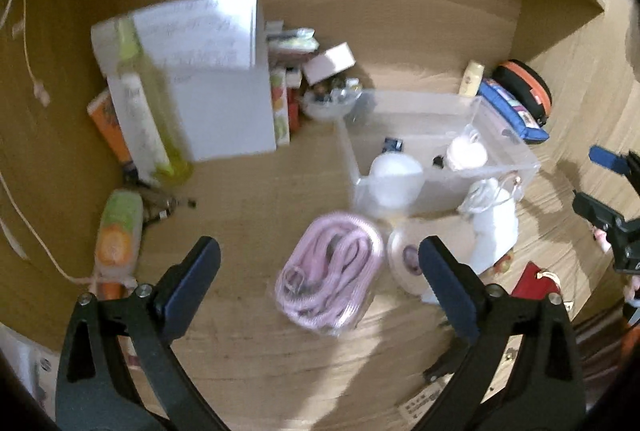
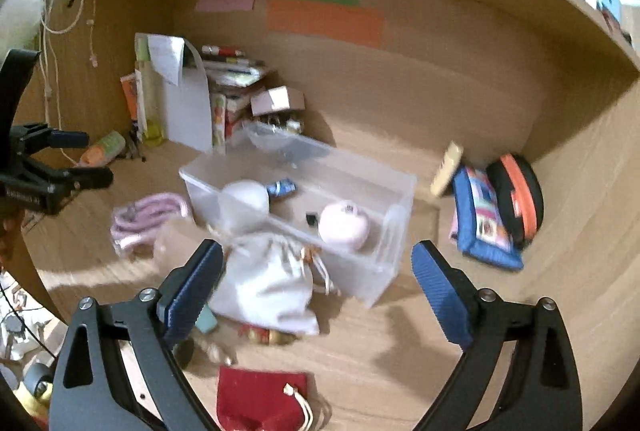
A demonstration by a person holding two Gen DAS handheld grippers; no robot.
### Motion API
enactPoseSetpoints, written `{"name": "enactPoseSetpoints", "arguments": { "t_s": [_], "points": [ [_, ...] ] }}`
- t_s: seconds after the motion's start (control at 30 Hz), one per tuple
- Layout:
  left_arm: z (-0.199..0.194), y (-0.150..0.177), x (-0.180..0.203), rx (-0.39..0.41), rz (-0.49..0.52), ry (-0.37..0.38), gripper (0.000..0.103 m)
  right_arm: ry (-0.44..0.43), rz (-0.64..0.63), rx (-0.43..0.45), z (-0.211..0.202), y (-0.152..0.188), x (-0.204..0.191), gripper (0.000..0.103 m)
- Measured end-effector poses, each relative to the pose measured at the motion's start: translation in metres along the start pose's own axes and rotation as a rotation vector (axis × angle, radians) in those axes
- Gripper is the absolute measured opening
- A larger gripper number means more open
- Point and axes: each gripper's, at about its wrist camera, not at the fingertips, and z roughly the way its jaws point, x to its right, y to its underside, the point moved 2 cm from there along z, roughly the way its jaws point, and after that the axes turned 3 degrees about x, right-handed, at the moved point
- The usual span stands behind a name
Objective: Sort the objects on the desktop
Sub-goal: 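Withdraw both tools from the clear box toward the desk, then grasp the bagged pink rope with the left tool while the right tool grasps the red pouch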
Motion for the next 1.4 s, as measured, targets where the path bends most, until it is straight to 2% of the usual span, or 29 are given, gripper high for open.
{"name": "enactPoseSetpoints", "arguments": {
  "t_s": [0.13, 0.37, 0.53, 0.73, 1.07, 1.17, 1.23, 1.3, 1.4],
  "points": [
    [0.015, 0.019, -0.001, -0.04, 0.007, -0.02, 0.101, -0.004, 0.024, -0.044, 0.005, 0.027, -0.001, 0.095],
    [0.029, 0.05, 0.006, -0.09, 0.057, -0.012, 0.101, -0.014, 0.036, -0.157, 0.016, 0.087, -0.007, 0.095],
    [0.04, 0.065, 0.007, -0.12, 0.061, 0.017, 0.101, -0.023, 0.057, -0.224, 0.019, 0.116, -0.01, 0.095],
    [0.06, 0.064, 0.011, -0.152, 0.082, 0.01, 0.101, -0.05, 0.099, -0.24, 0.023, 0.125, -0.015, 0.095],
    [0.099, 0.046, 0.008, -0.229, 0.117, -0.016, 0.101, -0.089, 0.092, -0.242, 0.032, 0.122, -0.016, 0.093],
    [0.113, 0.043, 0.006, -0.272, 0.096, 0.013, 0.101, -0.113, 0.097, -0.244, 0.032, 0.122, -0.015, 0.087],
    [0.117, 0.04, 0.005, -0.273, 0.081, 0.019, 0.101, -0.116, 0.098, -0.238, 0.032, 0.122, -0.014, 0.083],
    [0.118, 0.038, 0.005, -0.267, 0.079, 0.018, 0.101, -0.131, 0.087, -0.234, 0.029, 0.12, -0.016, 0.065],
    [0.118, 0.037, 0.006, -0.253, 0.09, 0.028, 0.1, -0.132, 0.064, -0.235, 0.028, 0.117, -0.018, 0.046]
  ]
}}
